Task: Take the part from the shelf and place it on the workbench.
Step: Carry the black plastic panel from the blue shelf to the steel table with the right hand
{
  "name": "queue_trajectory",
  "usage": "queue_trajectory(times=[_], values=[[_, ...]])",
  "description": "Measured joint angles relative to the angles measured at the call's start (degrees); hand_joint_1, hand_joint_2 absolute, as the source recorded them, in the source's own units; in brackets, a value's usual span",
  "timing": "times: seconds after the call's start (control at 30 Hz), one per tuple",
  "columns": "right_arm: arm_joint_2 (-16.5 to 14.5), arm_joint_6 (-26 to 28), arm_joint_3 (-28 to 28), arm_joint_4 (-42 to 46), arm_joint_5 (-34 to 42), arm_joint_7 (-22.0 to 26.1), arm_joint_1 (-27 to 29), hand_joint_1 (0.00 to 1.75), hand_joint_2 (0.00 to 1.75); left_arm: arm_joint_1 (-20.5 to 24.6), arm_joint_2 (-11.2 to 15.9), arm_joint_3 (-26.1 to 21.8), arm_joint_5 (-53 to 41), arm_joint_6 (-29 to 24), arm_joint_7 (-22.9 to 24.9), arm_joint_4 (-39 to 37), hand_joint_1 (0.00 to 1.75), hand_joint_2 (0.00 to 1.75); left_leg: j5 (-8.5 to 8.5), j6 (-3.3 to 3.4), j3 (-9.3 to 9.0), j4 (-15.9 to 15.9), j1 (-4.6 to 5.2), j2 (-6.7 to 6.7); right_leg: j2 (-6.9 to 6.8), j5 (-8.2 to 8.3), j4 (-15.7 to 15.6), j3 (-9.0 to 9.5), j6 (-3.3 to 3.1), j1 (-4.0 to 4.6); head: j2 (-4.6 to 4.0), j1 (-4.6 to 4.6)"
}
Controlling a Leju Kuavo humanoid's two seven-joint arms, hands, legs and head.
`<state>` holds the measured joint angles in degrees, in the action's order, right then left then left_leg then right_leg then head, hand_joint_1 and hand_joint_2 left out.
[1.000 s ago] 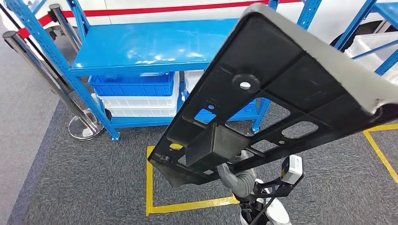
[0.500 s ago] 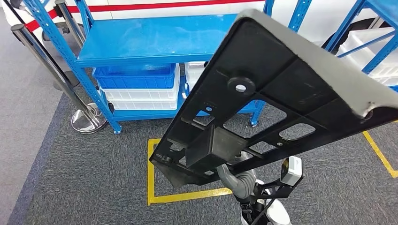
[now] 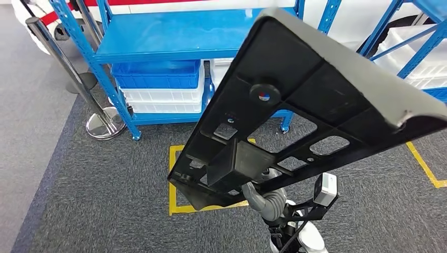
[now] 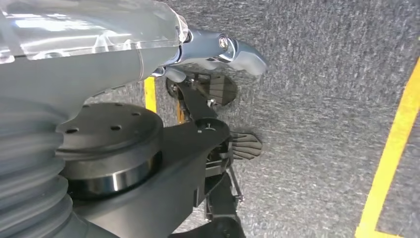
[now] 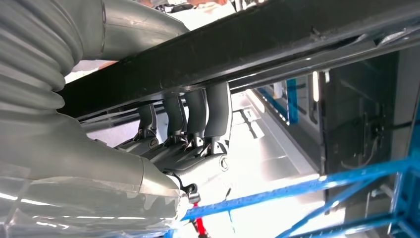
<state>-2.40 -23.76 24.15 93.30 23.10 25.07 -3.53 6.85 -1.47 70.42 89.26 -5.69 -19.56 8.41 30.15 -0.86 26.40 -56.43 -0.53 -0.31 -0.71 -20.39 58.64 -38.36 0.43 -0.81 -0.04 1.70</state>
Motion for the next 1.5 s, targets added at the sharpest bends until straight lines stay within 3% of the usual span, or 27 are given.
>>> queue_trajectory(times=[0.07, 0.1, 0.2, 0.23, 0.27, 0.3, 0.37, 0.43, 0.47, 0.53, 0.6, 0.7, 0.77, 0.8, 0.83, 0.9, 0.97, 1.03, 1.1, 1.17, 1.23, 1.27, 1.3, 1.33, 1.4, 1.47, 1.5], values=[[0.0, 0.0, 0.0, -0.1, 0.0, 0.0, 0.0, 1.75, 1.75, 0.0, 0.0, 0.0, 0.0, 0.0, 0.0, 0.0, 0.00, 1.75, -0.97, 1.02, 0.85, 0.1, -0.08, 0.18, 0.13, -0.42, 0.3, -0.40, 0.69, -0.16, 0.00, 0.07], [0.0, 0.0, 0.0, -0.1, -0.1, -0.1, 0.0, 1.75, 1.75, 0.0, -0.1, 0.0, 0.0, 0.0, 0.0, 0.0, 0.00, 1.75, -1.54, 1.53, 1.39, 0.2, -0.14, 0.29, 0.23, -2.14, 1.8, -1.02, 0.91, -0.22, 0.00, 0.04], [0.1, 0.1, 0.0, -0.1, -0.3, -0.3, 0.0, 1.75, 1.75, 0.0, -0.1, 0.0, -0.1, 0.1, -0.1, 0.0, 0.00, 1.75, -3.20, 2.31, 3.36, 0.2, 0.05, 0.47, 0.46, -9.90, 11.8, -4.12, 1.24, -0.33, 0.00, 0.04], [0.2, 0.2, 0.0, -0.1, -0.3, -0.3, 0.1, 1.75, 1.75, 0.0, -0.2, 0.0, -0.1, 0.0, -0.2, 0.0, 0.00, 1.75, -3.76, 2.35, 4.07, 0.1, 0.18, 0.51, 0.50, -10.78, 15.0, -4.73, 1.28, -0.32, 0.00, 0.04], [0.2, 0.2, 0.0, -0.1, -0.3, -0.3, 0.1, 1.75, 1.75, 0.0, -0.2, 0.0, -0.1, 0.0, -0.2, 0.0, 0.00, 1.75, -4.26, 2.34, 4.77, 0.0, 0.31, 0.54, 0.51, -10.38, 16.8, -4.62, 1.24, -0.32, 0.00, 0.05], [0.3, 0.2, 0.0, -0.1, -0.3, -0.3, 0.2, 1.75, 1.75, 0.0, -0.2, 0.0, -0.1, -0.1, -0.3, 0.0, 0.00, 1.75, -4.69, 2.29, 5.45, -0.1, 0.43, 0.55, 0.51, -9.04, 16.4, -3.43, 1.05, -0.28, 0.00, 0.05], [0.4, 0.0, 0.0, -0.2, -0.1, -0.3, 0.2, 1.75, 1.75, 0.0, -0.2, 0.0, 0.0, -0.4, -0.4, 0.0, 0.00, 1.75, -5.35, 2.11, 6.42, -0.4, 0.64, 0.54, 0.51, -6.79, 9.9, 1.86, 0.25, 0.01, 0.00, 0.05], [0.6, -0.3, 0.0, -0.2, 0.3, -0.1, 0.0, 1.75, 1.75, 0.0, -0.2, 0.0, 0.0, -0.9, -0.4, 0.0, 0.00, 1.75, -5.85, 1.69, 6.92, -0.6, 0.83, 0.55, 0.46, -7.32, 2.2, 7.10, -0.58, 0.41, 0.00, 0.07], [0.6, -0.4, 0.0, -0.2, 0.6, 0.0, -0.1, 1.75, 1.75, 0.0, -0.3, 0.0, 0.0, -1.1, -0.3, 0.0, 0.00, 1.75, -6.07, 1.41, 7.03, -0.7, 0.84, 0.59, 0.44, -7.97, 0.2, 8.25, -0.83, 0.57, 0.00, 0.08], [0.8, -0.6, 0.0, -0.3, 1.0, 0.3, -0.1, 1.75, 1.75, 0.0, -0.3, 0.0, -0.2, -1.3, -0.2, 0.0, 0.00, 1.75, -6.44, 0.75, 7.17, -0.7, 0.83, 0.70, 0.45, -8.06, -0.9, 8.53, -1.26, 0.59, 0.00, 0.07], [0.9, -0.6, 0.0, -0.4, 1.1, 0.5, -0.1, 1.75, 1.75, 0.0, -0.3, 0.1, -0.4, -1.4, -0.2, 0.0, 0.00, 1.75, -5.20, 0.10, 7.92, -2.2, 0.70, 0.66, 0.40, -7.44, -1.3, 8.26, -2.06, 0.29, 0.00, 0.14], [0.9, -0.5, 0.0, -0.4, 1.1, 0.9, 0.1, 1.75, 1.75, 0.0, -0.2, 0.2, -0.7, -1.3, -0.5, 0.0, 0.00, 1.75, 0.87, -0.75, 11.74, -11.7, 0.26, 0.53, 0.47, -6.63, -1.4, 7.38, -2.80, 0.18, 0.00, 0.32], [0.9, -0.4, 0.0, -0.4, 1.1, 1.0, 0.2, 1.75, 1.75, 0.0, -0.2, 0.2, -0.7, -1.3, -0.7, 0.0, 0.00, 1.75, 2.66, -1.14, 13.37, -16.9, 0.01, 0.53, 0.82, -6.28, -1.2, 6.79, -2.74, 0.22, 0.00, 0.32], [0.9, -0.3, 0.0, -0.5, 1.1, 1.0, 0.3, 1.75, 1.75, -0.1, -0.2, 0.3, -0.7, -1.3, -0.9, 0.0, 0.00, 1.75, 1.85, -1.23, 12.69, -16.5, -0.08, 0.52, 1.13, -6.16, -1.0, 6.57, -2.65, 0.22, 0.00, 0.32], [0.9, -0.2, 0.0, -0.5, 1.1, 1.1, 0.3, 1.75, 1.75, -0.1, -0.1, 0.3, -0.7, -1.3, -1.0, 0.0, 0.00, 1.75, 0.17, -1.23, 10.91, -13.8, -0.17, 0.39, 1.48, -6.10, -0.9, 6.41, -2.56, 0.21, 0.00, 0.31], [0.9, -0.2, 0.0, -0.5, 1.1, 1.1, 0.3, 1.75, 1.75, 0.0, 0.1, 0.3, -0.7, -1.4, -1.0, 0.0, 0.00, 1.75, -2.72, -0.88, 6.10, -5.7, -0.25, -1.12, 2.25, -6.02, -0.5, 6.08, -2.28, 0.21, 0.00, 0.29], [0.8, -0.2, 0.0, -0.5, 1.1, 1.2, 0.4, 1.75, 1.75, -0.1, 0.4, 0.3, -0.7, -1.4, -1.0, 0.0, 0.00, 1.75, -3.26, -0.44, 3.61, -1.2, -0.20, -2.68, 3.08, -5.76, -0.1, 5.54, -1.68, 0.12, 0.00, 0.29], [0.8, -0.3, 0.0, -0.4, 1.1, 1.1, 0.5, 1.75, 1.75, -0.2, 0.5, 0.3, -0.6, -1.4, -1.1, 0.0, 0.00, 1.75, -3.20, -0.01, 3.55, -0.5, -0.17, -2.39, 4.00, -5.30, -0.2, 5.12, -0.86, 0.08, 0.00, 0.28], [0.8, -0.3, -0.1, -0.3, 1.1, 1.1, 0.6, 1.75, 1.75, -0.1, 0.5, 0.3, -0.6, -1.4, -1.1, 0.0, 0.00, 1.75, -3.63, 0.75, 3.45, 0.2, -0.42, -1.26, 3.70, -5.93, 0.8, 4.51, -0.22, 0.16, 0.00, 0.15], [0.7, -0.2, -0.1, -0.1, 1.0, 1.1, 0.8, 1.75, 1.75, 0.0, 0.5, 0.3, -0.6, -1.4, -1.2, 0.0, 0.00, 1.75, -4.03, 1.43, 3.45, 0.7, -0.55, -0.07, 2.24, -8.91, 5.6, 2.20, 0.22, 0.08, 0.00, -0.03], [0.8, -0.2, -0.1, 0.0, 0.9, 1.0, 1.0, 1.75, 1.75, -0.1, 0.6, 0.3, -0.6, -1.3, -1.2, 0.0, 0.00, 1.75, -4.08, 1.66, 3.71, 0.7, -0.46, 1.08, 1.42, -12.19, 12.7, -1.18, 0.60, -0.11, 0.00, -0.13], [0.8, -0.2, -0.1, 0.0, 0.9, 1.0, 1.2, 1.75, 1.75, -0.2, 0.5, 0.3, -0.6, -1.3, -1.2, 0.0, 0.00, 1.75, -4.08, 1.65, 3.80, 0.6, -0.45, 1.65, 1.27, -12.61, 14.8, -2.13, 0.76, -0.23, 0.00, -0.14], [0.8, -0.2, -0.2, 0.0, 0.9, 1.0, 1.4, 1.75, 1.75, -0.2, 0.5, 0.3, -0.6, -1.3, -1.2, 0.0, 0.00, 1.75, -4.04, 1.59, 3.87, 0.5, -0.45, 2.23, 1.08, -11.94, 14.8, -2.05, 0.88, -0.36, 0.00, -0.14], [0.8, -0.2, -0.2, 0.0, 0.8, 1.0, 1.4, 1.75, 1.75, -0.1, 0.5, 0.3, -0.6, -1.2, -1.2, 0.0, 0.00, 1.75, -3.95, 1.47, 3.91, 0.3, -0.47, 2.75, 0.76, -10.37, 12.8, -0.92, 0.94, -0.49, 0.00, -0.14], [0.8, -0.3, -0.2, 0.0, 0.5, 1.0, 1.4, 1.75, 1.75, 0.0, 0.5, 0.3, -0.6, -1.1, -1.2, 0.0, 0.00, 1.75, -3.56, 0.92, 3.97, -0.3, -0.36, 3.66, -1.17, -7.11, 5.5, 2.94, 0.81, -0.40, 0.00, -0.15], [0.7, -0.3, -0.2, 0.1, 0.3, 0.9, 1.4, 1.75, 1.75, 0.0, 0.5, 0.3, -0.6, -1.0, -1.3, 0.0, 0.00, 1.75, -3.19, 0.22, 4.13, -0.9, -0.08, 4.41, -2.63, -6.15, 1.2, 4.84, 0.04, -0.05, 0.00, -0.06], [0.7, -0.3, -0.2, 0.1, 0.2, 0.9, 1.4, 1.75, 1.75, 0.0, 0.5, 0.3, -0.6, -1.0, -1.3, 0.0, 0.00, 1.75, -3.13, -0.13, 4.19, -1.0, 0.06, 4.83, -2.60, -6.36, 1.0, 4.72, -0.46, 0.20, 0.00, -0.01]])
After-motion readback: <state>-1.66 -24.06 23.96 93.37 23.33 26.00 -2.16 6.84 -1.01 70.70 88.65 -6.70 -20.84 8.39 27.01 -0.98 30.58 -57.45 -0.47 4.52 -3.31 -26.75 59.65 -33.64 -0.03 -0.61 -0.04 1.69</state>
